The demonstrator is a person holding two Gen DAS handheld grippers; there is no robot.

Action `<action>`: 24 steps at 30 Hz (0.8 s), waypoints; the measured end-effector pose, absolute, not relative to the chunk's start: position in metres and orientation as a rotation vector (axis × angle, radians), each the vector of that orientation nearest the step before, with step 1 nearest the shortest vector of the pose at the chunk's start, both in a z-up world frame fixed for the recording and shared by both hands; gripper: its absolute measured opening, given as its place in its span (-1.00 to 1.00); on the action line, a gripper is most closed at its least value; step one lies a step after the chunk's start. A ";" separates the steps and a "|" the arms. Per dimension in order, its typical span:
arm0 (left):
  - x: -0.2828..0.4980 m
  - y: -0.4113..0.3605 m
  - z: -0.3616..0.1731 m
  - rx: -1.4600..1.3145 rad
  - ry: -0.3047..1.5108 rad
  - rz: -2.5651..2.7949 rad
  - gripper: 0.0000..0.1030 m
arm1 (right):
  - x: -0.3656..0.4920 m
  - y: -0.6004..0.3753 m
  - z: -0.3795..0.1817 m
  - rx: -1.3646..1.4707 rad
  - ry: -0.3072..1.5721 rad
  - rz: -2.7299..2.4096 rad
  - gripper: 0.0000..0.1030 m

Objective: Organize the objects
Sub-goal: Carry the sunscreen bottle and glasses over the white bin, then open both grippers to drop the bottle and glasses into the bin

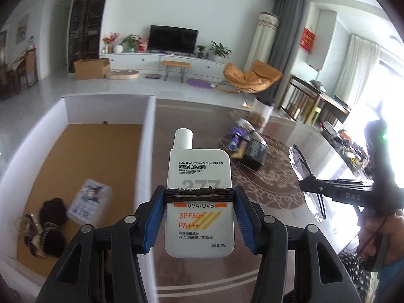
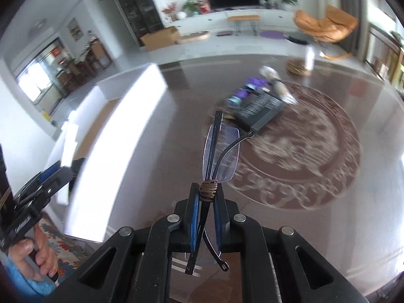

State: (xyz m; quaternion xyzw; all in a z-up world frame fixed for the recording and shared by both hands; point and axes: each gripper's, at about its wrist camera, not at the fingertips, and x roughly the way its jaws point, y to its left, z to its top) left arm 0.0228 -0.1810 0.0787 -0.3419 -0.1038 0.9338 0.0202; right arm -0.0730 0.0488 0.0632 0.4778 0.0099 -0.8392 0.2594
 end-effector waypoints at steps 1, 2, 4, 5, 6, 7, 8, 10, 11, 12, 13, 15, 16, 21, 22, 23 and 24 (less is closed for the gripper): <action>0.024 -0.192 0.083 -1.058 -0.330 2.915 0.03 | -0.073 0.040 0.067 1.282 0.035 -2.261 -0.78; 0.026 -0.203 0.086 -1.055 -0.334 2.936 0.03 | -0.071 0.026 0.074 1.262 0.049 -2.242 -0.78; 0.029 -0.225 0.092 -1.052 -0.332 2.987 0.03 | -0.069 -0.008 0.087 1.212 0.083 -2.198 -0.78; 0.031 -0.238 0.094 -1.055 -0.326 3.017 0.03 | -0.068 -0.022 0.092 1.195 0.098 -2.178 -0.78; 0.033 -0.250 0.095 -1.061 -0.320 3.044 0.03 | -0.067 -0.044 0.099 1.174 0.126 -2.148 -0.78; 0.035 -0.263 0.095 -1.072 -0.318 3.072 0.03 | -0.066 -0.061 0.103 1.155 0.146 -2.123 -0.78; 0.037 -0.276 0.094 -1.090 -0.322 3.094 0.03 | -0.065 -0.079 0.108 1.136 0.165 -2.098 -0.78; 0.038 -0.302 0.091 -1.138 -0.352 3.129 0.03 | -0.062 -0.115 0.114 1.100 0.199 -2.051 -0.78; 0.038 -0.315 0.087 -1.171 -0.369 3.146 0.03 | -0.060 -0.132 0.117 1.083 0.209 -2.025 -0.78; 0.038 -0.324 0.083 -1.201 -0.379 3.161 0.03 | -0.059 -0.152 0.120 1.066 0.210 -1.992 -0.78; 0.039 -0.335 0.078 -1.243 -0.388 3.182 0.03 | -0.058 -0.163 0.120 1.058 0.206 -1.972 -0.78; 0.041 -0.354 0.068 -1.310 -0.420 3.194 0.03 | -0.056 -0.191 0.121 1.051 0.183 -1.914 -0.78; 0.041 -0.364 0.063 -1.340 -0.443 3.195 0.03 | -0.054 -0.204 0.119 1.055 0.168 -1.879 -0.78; 0.034 -0.381 0.025 -1.613 -0.447 3.113 0.05 | -0.037 -0.258 0.085 1.115 0.166 -1.748 -0.73; 0.033 -0.382 0.017 -1.670 -0.431 3.097 0.06 | -0.032 -0.267 0.072 1.141 0.184 -1.736 -0.48; 0.032 -0.382 0.011 -1.705 -0.422 3.088 0.16 | -0.030 -0.270 0.063 1.161 0.196 -1.731 0.04; 0.033 -0.381 0.006 -1.730 -0.417 3.081 0.37 | -0.028 -0.269 0.054 1.177 0.205 -1.729 0.32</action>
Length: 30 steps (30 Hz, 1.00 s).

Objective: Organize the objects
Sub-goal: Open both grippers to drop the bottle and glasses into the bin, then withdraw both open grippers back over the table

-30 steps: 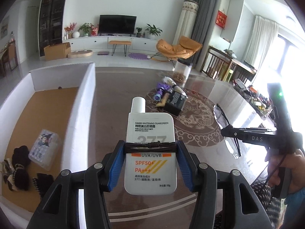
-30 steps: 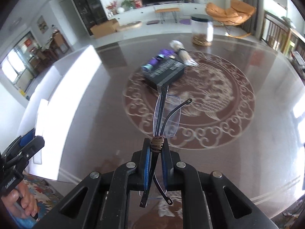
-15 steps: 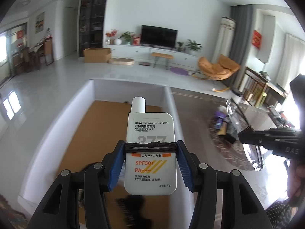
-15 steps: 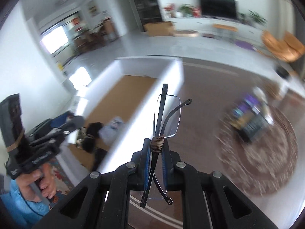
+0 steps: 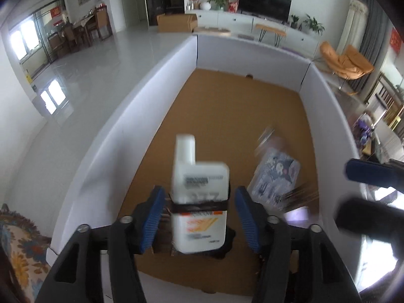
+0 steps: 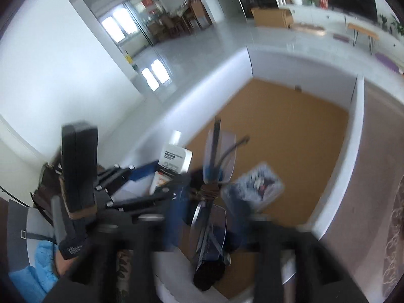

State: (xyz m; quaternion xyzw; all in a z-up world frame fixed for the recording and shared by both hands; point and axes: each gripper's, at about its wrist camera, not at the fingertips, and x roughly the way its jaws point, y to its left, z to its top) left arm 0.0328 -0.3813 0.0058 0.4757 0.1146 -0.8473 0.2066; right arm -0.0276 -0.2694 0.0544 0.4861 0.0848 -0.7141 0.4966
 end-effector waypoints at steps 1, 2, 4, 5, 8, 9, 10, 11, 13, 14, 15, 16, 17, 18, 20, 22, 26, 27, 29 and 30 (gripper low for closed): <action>0.035 -0.379 0.004 1.317 0.313 -2.355 0.46 | -0.023 -0.265 0.049 1.169 0.204 -1.742 0.55; 0.035 -0.378 0.004 1.295 0.304 -2.352 0.55 | -0.019 -0.258 0.049 1.147 0.204 -1.761 0.55; 0.038 -0.372 0.005 1.243 0.294 -2.354 0.55 | -0.014 -0.239 0.052 1.103 0.222 -1.800 0.55; 0.039 -0.370 0.007 1.216 0.301 -2.359 0.55 | -0.015 -0.232 0.056 1.077 0.218 -1.819 0.55; 0.041 -0.352 0.021 1.136 0.344 -2.403 0.55 | -0.014 -0.184 0.070 0.965 0.187 -1.939 0.76; 0.040 -0.344 0.026 1.114 0.353 -2.428 0.55 | -0.015 -0.158 0.072 0.915 0.172 -2.016 0.86; 0.038 -0.333 0.031 1.092 0.355 -2.463 0.55 | -0.019 -0.139 0.072 0.885 0.159 -2.078 0.94; 0.033 -0.319 0.037 1.075 0.348 -2.506 0.55 | -0.022 -0.120 0.069 0.868 0.147 -2.138 0.95; 0.021 -0.287 0.049 1.060 0.318 -2.604 0.55 | -0.032 -0.067 0.051 0.857 0.122 -2.293 0.96; 0.019 -0.273 0.054 1.059 0.303 -2.647 0.55 | -0.037 -0.044 0.041 0.876 0.117 -2.358 0.96; 0.016 -0.256 0.062 1.059 0.283 -2.698 0.55 | -0.044 -0.022 0.029 0.909 0.113 -2.423 0.96; 0.011 -0.230 0.067 1.069 0.256 -2.768 0.55 | -0.050 0.002 0.014 0.957 0.113 -2.489 0.96; 0.005 -0.216 0.068 1.082 0.239 -2.812 0.55 | -0.058 0.025 0.000 1.005 0.123 -2.552 0.96; 0.000 -0.195 0.069 1.106 0.221 -2.859 0.60 | -0.061 0.044 -0.010 1.046 0.133 -2.602 0.96; -0.011 -0.151 0.065 1.185 0.195 -2.946 0.72 | -0.069 0.082 -0.032 1.135 0.134 -2.688 0.96; -0.021 -0.115 0.055 1.263 0.189 -2.990 0.73 | -0.077 0.121 -0.043 1.215 0.111 -2.741 0.96; -0.048 -0.061 0.014 1.406 0.191 -3.006 0.73 | -0.087 0.162 -0.055 1.294 0.078 -2.797 0.96; -0.058 -0.054 0.001 1.436 0.189 -2.991 0.73 | -0.089 0.166 -0.058 1.305 0.074 -2.803 0.96; -0.069 -0.041 -0.017 1.483 0.174 -2.957 0.73 | -0.097 0.170 -0.064 1.336 0.076 -2.809 0.96; -0.077 -0.035 -0.023 1.504 0.160 -2.935 0.73 | -0.098 0.171 -0.066 1.350 0.086 -2.810 0.96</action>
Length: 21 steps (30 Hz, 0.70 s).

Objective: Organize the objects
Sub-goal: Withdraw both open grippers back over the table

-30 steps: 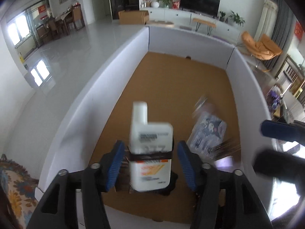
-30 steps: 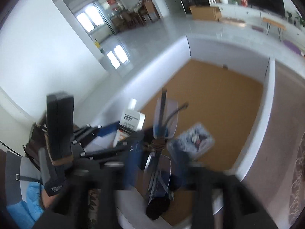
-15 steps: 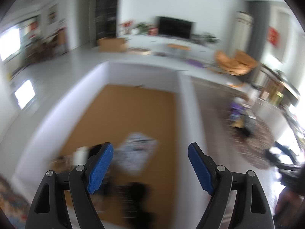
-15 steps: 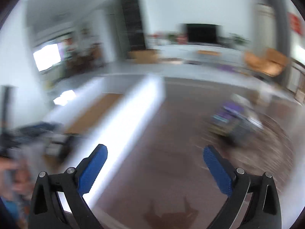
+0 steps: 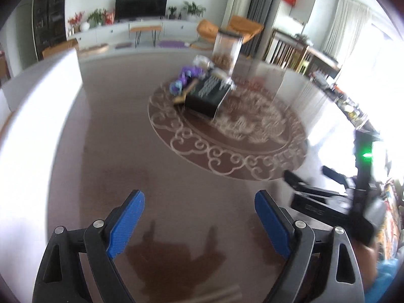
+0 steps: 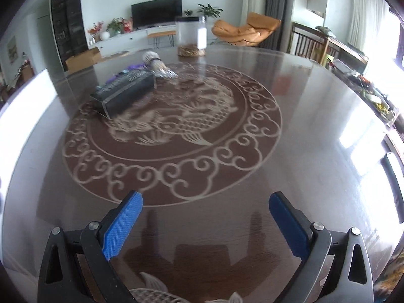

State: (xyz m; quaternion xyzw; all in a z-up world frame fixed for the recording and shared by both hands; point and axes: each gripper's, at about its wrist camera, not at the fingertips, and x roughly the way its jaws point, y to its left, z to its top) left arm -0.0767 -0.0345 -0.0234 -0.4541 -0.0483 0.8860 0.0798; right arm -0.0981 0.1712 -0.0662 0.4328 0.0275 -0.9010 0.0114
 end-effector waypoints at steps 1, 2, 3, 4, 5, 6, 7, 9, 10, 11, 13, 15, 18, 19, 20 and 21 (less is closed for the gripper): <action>-0.085 -0.032 -0.032 -1.388 -0.131 2.654 0.73 | -0.101 0.174 -0.071 1.370 0.104 -2.808 0.96; -0.090 -0.031 -0.037 -1.403 -0.121 2.656 0.73 | -0.104 0.175 -0.075 1.402 0.131 -2.804 0.97; -0.096 -0.028 -0.042 -1.417 -0.111 2.661 0.73 | -0.101 0.176 -0.075 1.396 0.116 -2.807 0.97; -0.098 -0.026 -0.045 -1.426 -0.100 2.664 0.73 | -0.100 0.177 -0.074 1.393 0.108 -2.813 0.97; -0.101 -0.023 -0.048 -1.437 -0.083 2.669 0.73 | -0.100 0.177 -0.074 1.400 0.106 -2.812 0.97; -0.103 -0.027 -0.053 -1.446 -0.071 2.672 0.73 | -0.100 0.178 -0.074 1.408 0.099 -2.806 0.97; -0.105 -0.026 -0.057 -1.457 -0.058 2.675 0.73 | -0.100 0.178 -0.073 1.408 0.089 -2.800 0.97; -0.108 -0.026 -0.064 -1.478 -0.049 2.678 0.73 | -0.100 0.179 -0.072 1.415 0.074 -2.796 1.00; -0.109 -0.027 -0.066 -1.486 -0.051 2.680 0.73 | -0.101 0.180 -0.073 1.420 0.059 -2.789 1.00; -0.109 -0.027 -0.066 -1.476 -0.040 2.692 0.73 | -0.103 0.182 -0.074 1.424 0.040 -2.779 1.00; -0.110 -0.026 -0.066 -1.480 -0.027 2.697 0.73 | -0.103 0.181 -0.074 1.425 0.038 -2.780 1.00; -0.113 -0.023 -0.069 -1.487 0.021 2.708 0.73 | -0.102 0.181 -0.073 1.426 0.036 -2.781 1.00; -0.113 -0.019 -0.069 -1.487 0.037 2.710 0.90 | -0.104 0.179 -0.073 1.442 0.025 -2.791 1.00; -0.114 -0.019 -0.071 -1.495 0.045 2.712 0.98 | -0.105 0.179 -0.074 1.447 0.020 -2.797 1.00; -0.115 -0.020 -0.072 -1.493 0.027 2.717 1.00 | -0.106 0.178 -0.074 1.450 0.017 -2.800 1.00; -0.115 -0.020 -0.072 -1.490 0.027 2.723 1.00 | -0.107 0.178 -0.074 1.456 0.012 -2.802 1.00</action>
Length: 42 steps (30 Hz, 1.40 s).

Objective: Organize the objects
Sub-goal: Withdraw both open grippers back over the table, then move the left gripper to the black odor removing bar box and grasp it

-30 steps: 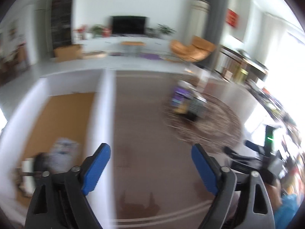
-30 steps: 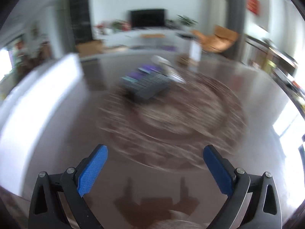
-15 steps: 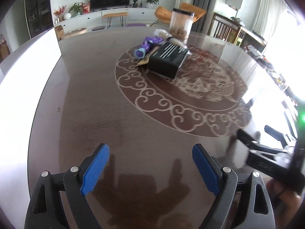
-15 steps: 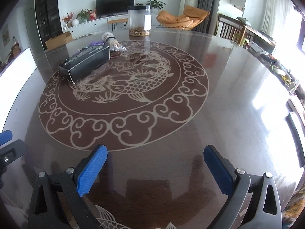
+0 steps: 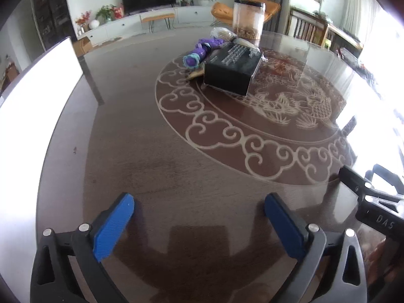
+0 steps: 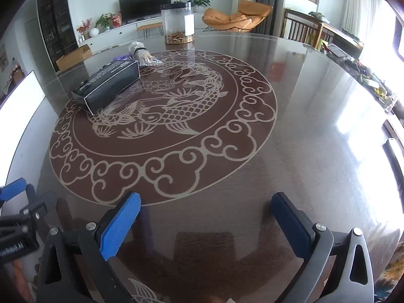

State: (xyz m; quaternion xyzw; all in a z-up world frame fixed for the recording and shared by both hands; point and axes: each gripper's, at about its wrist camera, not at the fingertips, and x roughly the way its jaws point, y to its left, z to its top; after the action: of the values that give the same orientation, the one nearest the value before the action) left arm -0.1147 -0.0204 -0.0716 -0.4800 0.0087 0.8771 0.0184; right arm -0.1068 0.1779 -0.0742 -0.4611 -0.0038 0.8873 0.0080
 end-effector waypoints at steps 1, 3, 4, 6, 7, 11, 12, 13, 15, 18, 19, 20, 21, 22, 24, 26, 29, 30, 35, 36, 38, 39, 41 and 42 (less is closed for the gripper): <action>-0.115 -0.021 -0.072 -1.493 0.024 2.723 1.00 | -0.108 0.178 -0.074 -1.445 -0.009 2.767 1.00; -0.116 -0.021 -0.072 -1.502 0.027 2.719 1.00 | -0.109 0.177 -0.074 -1.450 -0.012 2.768 1.00; -0.117 -0.021 -0.073 -1.500 0.027 2.720 1.00 | -0.109 0.177 -0.074 -1.448 -0.015 2.773 1.00; -0.117 -0.020 -0.072 -1.510 0.027 2.717 1.00 | -0.108 0.178 -0.074 -1.445 -0.020 2.784 1.00; -0.118 -0.021 -0.072 -1.525 0.023 2.713 1.00 | -0.108 0.178 -0.075 -1.444 -0.024 2.791 1.00; -0.120 -0.021 -0.071 -1.560 0.017 2.702 1.00 | -0.108 0.178 -0.076 -1.444 -0.035 2.804 1.00; -0.120 -0.021 -0.071 -1.562 0.017 2.700 1.00 | -0.108 0.178 -0.077 -1.443 -0.034 2.805 1.00; -0.121 -0.021 -0.071 -1.563 0.020 2.697 1.00 | -0.108 0.178 -0.077 -1.443 -0.035 2.805 1.00; -0.120 -0.021 -0.071 -1.565 0.022 2.693 1.00 | -0.108 0.178 -0.077 -1.444 -0.035 2.805 1.00; -0.120 -0.021 -0.071 -1.553 0.024 2.698 1.00 | -0.108 0.178 -0.077 -1.444 -0.035 2.805 1.00; -0.120 -0.021 -0.071 -1.557 0.026 2.693 1.00 | -0.108 0.178 -0.077 -1.444 -0.035 2.805 1.00; -0.122 -0.021 -0.071 -1.574 0.033 2.679 1.00 | -0.108 0.178 -0.077 -1.444 -0.035 2.805 1.00; -0.125 -0.021 -0.071 -1.592 0.037 2.662 1.00 | -0.108 0.178 -0.077 -1.444 -0.035 2.805 1.00; -0.129 -0.020 -0.071 -1.620 0.047 2.635 1.00 | -0.108 0.178 -0.077 -1.444 -0.035 2.805 1.00; -0.138 -0.020 -0.069 -1.668 0.079 2.597 1.00 | -0.108 0.178 -0.077 -1.444 -0.035 2.805 1.00; -0.148 -0.017 -0.062 -1.626 0.134 2.606 1.00 | -0.108 0.178 -0.077 -1.444 -0.035 2.805 1.00; -0.164 -0.006 -0.039 -1.455 0.187 2.624 1.00 | -0.108 0.178 -0.077 -1.444 -0.035 2.805 1.00; -0.171 -0.003 -0.033 -1.422 0.208 2.633 1.00 | -0.108 0.178 -0.077 -1.444 -0.035 2.805 1.00; -0.230 0.018 -0.017 -1.310 0.231 2.619 1.00 | -0.108 0.178 -0.077 -1.444 -0.037 2.804 1.00; -0.242 0.022 -0.017 -1.309 0.226 2.606 1.00 | -0.108 0.177 -0.077 -1.444 -0.037 2.804 1.00; -0.261 0.028 -0.020 -1.325 0.219 2.573 1.00 | -0.108 0.177 -0.078 -1.444 -0.037 2.804 1.00; -0.271 0.031 -0.023 -1.341 0.218 2.555 1.00 | -0.108 0.178 -0.078 -1.444 -0.037 2.804 1.00; -0.285 0.037 -0.030 -1.372 0.224 2.549 1.00 | -0.109 0.178 -0.078 -1.444 -0.037 2.804 1.00; -0.291 0.037 -0.035 -1.389 0.222 2.548 1.00 | -0.109 0.178 -0.078 -1.444 -0.037 2.804 1.00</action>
State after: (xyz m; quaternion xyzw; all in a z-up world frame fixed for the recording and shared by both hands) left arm -0.2914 0.0373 -0.0355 -0.4741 0.0758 0.8696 0.1152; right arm -0.1088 0.1776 -0.0776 -0.4579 -0.0118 0.8889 -0.0064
